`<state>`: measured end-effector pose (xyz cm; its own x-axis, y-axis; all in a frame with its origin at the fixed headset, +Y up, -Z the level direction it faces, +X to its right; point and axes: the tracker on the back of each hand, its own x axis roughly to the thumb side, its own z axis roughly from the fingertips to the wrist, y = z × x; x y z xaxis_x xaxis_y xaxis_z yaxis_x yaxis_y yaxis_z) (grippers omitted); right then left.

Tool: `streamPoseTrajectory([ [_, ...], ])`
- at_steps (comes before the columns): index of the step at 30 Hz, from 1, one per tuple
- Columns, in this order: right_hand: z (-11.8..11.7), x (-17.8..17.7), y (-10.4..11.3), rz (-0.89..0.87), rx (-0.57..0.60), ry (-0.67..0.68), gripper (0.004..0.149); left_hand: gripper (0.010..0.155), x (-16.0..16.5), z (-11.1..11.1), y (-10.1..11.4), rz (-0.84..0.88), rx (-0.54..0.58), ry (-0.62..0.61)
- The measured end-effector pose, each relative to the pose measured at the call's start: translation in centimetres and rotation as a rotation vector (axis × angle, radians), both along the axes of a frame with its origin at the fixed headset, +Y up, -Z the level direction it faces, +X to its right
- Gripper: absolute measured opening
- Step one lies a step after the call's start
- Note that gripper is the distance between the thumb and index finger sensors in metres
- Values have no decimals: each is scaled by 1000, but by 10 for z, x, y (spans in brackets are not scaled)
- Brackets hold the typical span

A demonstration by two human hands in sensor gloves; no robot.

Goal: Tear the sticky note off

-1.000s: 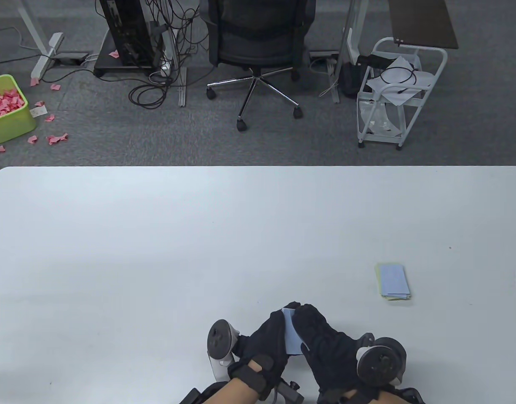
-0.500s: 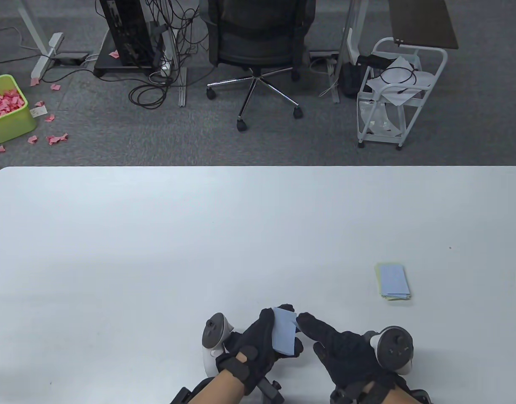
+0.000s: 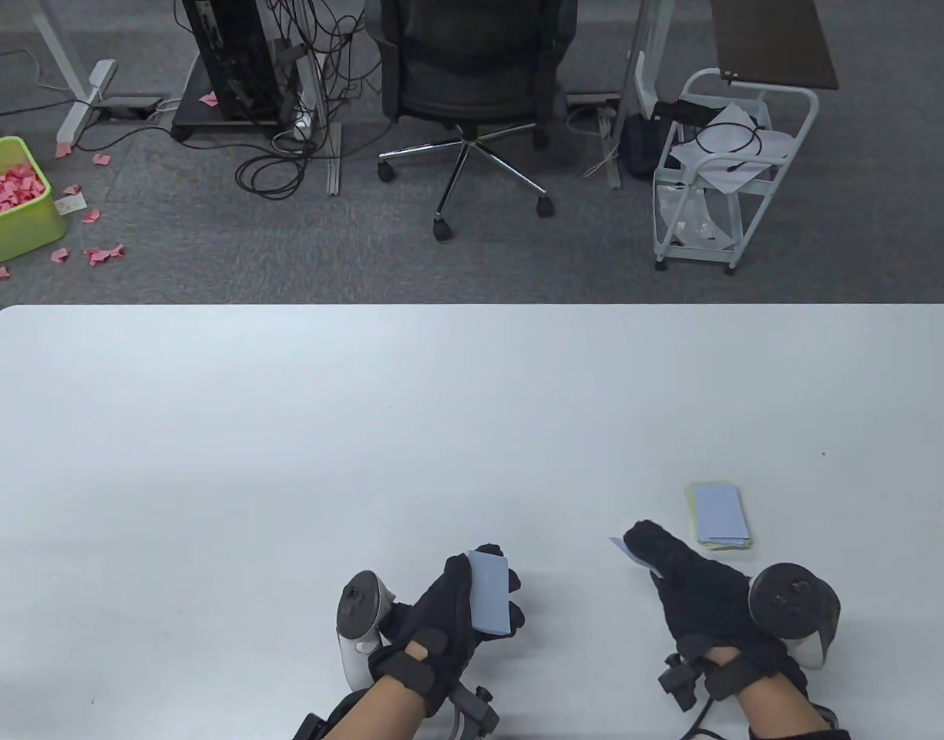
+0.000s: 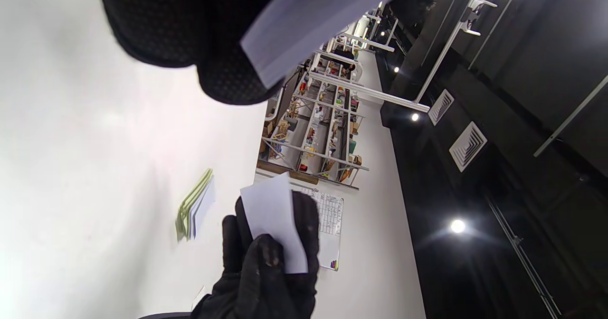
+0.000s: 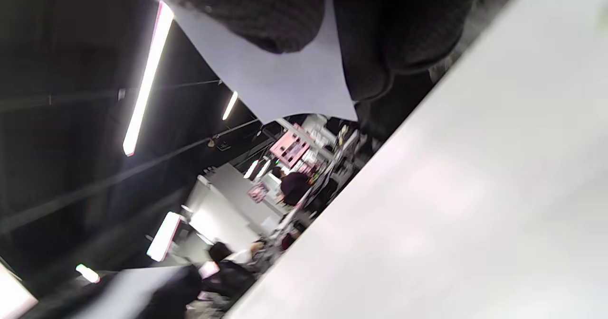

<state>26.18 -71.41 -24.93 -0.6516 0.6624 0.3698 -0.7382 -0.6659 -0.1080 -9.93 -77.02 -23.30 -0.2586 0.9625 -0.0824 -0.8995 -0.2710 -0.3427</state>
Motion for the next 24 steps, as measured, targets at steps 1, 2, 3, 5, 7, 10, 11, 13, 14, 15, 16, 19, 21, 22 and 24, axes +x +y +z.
streamPoseTrajectory([
  [1,-2,5,1,62,24,-28,42,75,-1,0,1,-2,5,2],
  [2,-5,16,1,179,62,-94,42,75,-1,0,3,1,13,6],
  [3,-9,23,-1,224,65,-124,42,75,-2,0,4,7,15,10],
  [5,-17,40,-6,266,22,-195,42,75,-4,0,7,18,21,14],
  [7,-23,52,-12,244,-42,-250,42,75,-5,0,8,21,26,18],
  [10,-34,61,-15,286,-76,-271,42,75,-5,0,9,19,28,27],
  [11,-39,64,-15,318,-73,-286,43,75,-6,0,8,18,28,25],
  [13,-47,68,-16,332,-93,-291,43,75,-6,-1,8,16,34,24],
  [14,-53,70,-17,335,-123,-287,43,75,-6,-1,9,15,36,27],
  [15,-57,71,-19,329,-143,-280,43,75,-6,-1,8,14,37,28],
  [16,-60,72,-21,328,-157,-282,43,75,-5,-1,8,13,39,26],
  [19,-72,75,-28,349,-191,-287,43,75,-5,-2,8,3,45,23],
  [21,-77,75,-32,354,-216,-285,43,75,-4,-2,7,0,46,25],
  [22,-78,75,-33,357,-217,-283,43,75,-4,-3,7,-2,47,26],
  [24,-84,74,-37,363,-250,-267,43,75,-4,-3,7,-9,48,26],
])
